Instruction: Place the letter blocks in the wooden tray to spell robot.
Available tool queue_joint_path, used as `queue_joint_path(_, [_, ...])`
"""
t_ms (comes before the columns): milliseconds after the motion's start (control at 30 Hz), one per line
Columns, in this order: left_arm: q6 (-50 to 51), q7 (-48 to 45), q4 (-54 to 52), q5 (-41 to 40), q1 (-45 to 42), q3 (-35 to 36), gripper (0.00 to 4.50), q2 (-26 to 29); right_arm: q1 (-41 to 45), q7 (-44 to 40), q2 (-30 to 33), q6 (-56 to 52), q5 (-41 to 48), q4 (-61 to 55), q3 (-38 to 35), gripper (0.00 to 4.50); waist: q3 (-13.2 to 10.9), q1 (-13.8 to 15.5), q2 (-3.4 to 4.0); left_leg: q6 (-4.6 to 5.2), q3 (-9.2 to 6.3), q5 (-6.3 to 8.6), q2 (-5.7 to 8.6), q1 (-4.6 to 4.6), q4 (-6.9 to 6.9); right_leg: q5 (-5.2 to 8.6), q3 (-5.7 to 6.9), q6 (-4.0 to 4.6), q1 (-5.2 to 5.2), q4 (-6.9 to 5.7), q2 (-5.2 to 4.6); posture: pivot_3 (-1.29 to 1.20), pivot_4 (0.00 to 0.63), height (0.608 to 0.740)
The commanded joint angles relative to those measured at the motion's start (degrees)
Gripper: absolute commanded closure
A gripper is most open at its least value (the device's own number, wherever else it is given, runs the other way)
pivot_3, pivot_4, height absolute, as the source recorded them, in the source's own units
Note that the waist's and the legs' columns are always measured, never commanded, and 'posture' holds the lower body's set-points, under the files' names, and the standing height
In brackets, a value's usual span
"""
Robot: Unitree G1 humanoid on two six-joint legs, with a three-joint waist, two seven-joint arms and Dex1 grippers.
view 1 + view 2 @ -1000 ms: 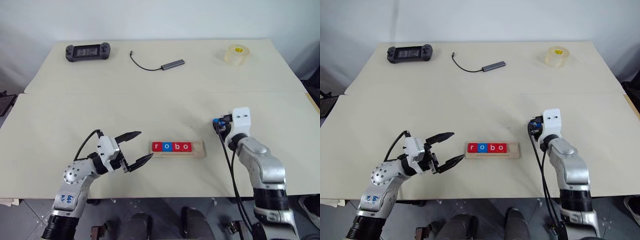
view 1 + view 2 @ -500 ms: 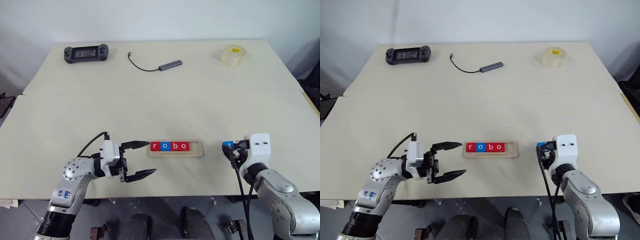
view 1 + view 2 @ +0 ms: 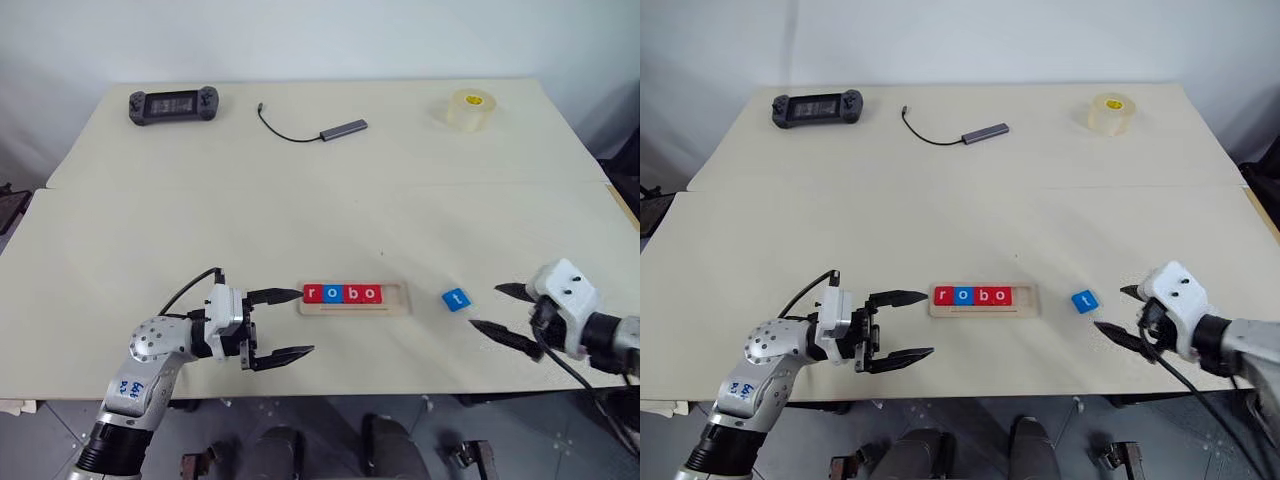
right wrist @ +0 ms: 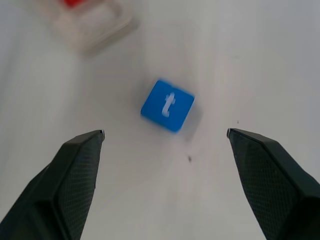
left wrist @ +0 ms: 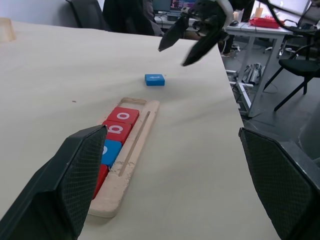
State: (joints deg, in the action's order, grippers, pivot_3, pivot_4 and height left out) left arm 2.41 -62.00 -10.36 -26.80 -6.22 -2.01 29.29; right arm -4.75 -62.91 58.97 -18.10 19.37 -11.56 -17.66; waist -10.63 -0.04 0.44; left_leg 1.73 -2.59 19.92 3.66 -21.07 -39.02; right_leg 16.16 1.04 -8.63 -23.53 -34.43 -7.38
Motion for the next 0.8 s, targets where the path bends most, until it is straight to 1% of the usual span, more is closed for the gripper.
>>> queue_joint_path(33, [-1.09, 0.93, -1.1, 0.2, -0.2, 0.81, 0.0, -0.2, 7.28, -7.8, 1.0, 12.42, -3.24, 10.59, 5.57, 0.39, -0.02, -0.21, -0.02, -0.01, -0.01, 0.0, -0.01, 0.02, 0.0, 0.0, 0.0, 0.0, 0.0, -0.01, 0.0, 0.0, 0.15, 0.74])
queue_joint_path(167, [-0.92, 1.95, -1.75, 0.74, -0.51, 1.01, 0.0, 0.0, 25.19, -15.33, -1.65, 24.65, -9.44, 29.66, 15.9, 0.39, -0.03, -0.27, 0.01, -0.08, 0.07, -0.05, -0.02, -0.01, -0.07, -0.02, -0.02, -0.03, -0.07, -0.04, -0.03, 0.0, 0.15, 0.74])
queue_joint_path(267, [-1.02, 2.24, -2.26, 0.63, 0.22, 1.9, 0.0, 0.57, 33.42, -18.25, -4.04, 31.7, -13.05, 40.0, 20.62, 0.39, -0.04, -0.22, 0.01, -0.14, 0.04, -0.07, -0.07, -0.01, -0.07, -0.02, 0.03, -0.02, -0.07, -0.01, 0.0, 0.0, 0.15, 0.74])
queue_joint_path(367, [-0.87, 3.0, -3.31, 0.6, 1.09, 2.43, 0.0, 0.93, 38.56, -20.79, -6.01, 35.6, -14.69, 46.99, 23.34, 0.39, -0.04, 0.31, 0.02, -0.19, -0.12, -0.06, -0.11, -0.09, -0.05, 0.01, 0.19, 0.03, -0.1, 0.0, -0.02, 0.0, 0.15, 0.74])
queue_joint_path(567, [-0.3, 4.24, -5.39, 0.37, 2.57, 3.08, 0.0, 1.68, 44.62, -24.65, -8.64, 38.82, -17.47, 55.98, 27.17, 0.39, -0.03, -0.11, 0.0, -0.18, -0.14, -0.05, -0.07, -0.09, -0.07, -0.01, 0.22, 0.0, -0.02, 0.04, -0.06, 0.0, 0.15, 0.74])
queue_joint_path(667, [-0.31, 4.95, -5.84, 0.59, 2.89, 3.58, 0.0, 1.96, 46.22, -27.0, -10.06, 37.5, -16.85, 57.42, 27.98, 0.94, -0.02, -0.13, -0.02, -0.24, -0.13, -0.05, -0.13, -0.01, -0.1, -0.01, 0.21, 0.01, 0.03, 0.06, -0.02, 0.0, 0.15, 0.74])
queue_joint_path(800, [-0.33, 5.66, -6.08, 0.72, 2.87, 3.64, 0.0, 1.96, 46.04, -28.18, -10.37, 36.18, -16.52, 56.56, 28.46, 2.17, 0.02, -0.34, -0.07, -0.29, -0.09, -0.07, -0.17, 0.07, -0.13, -0.02, 0.17, 0.03, 0.05, -0.03, -0.02, 0.0, 0.15, 0.74])
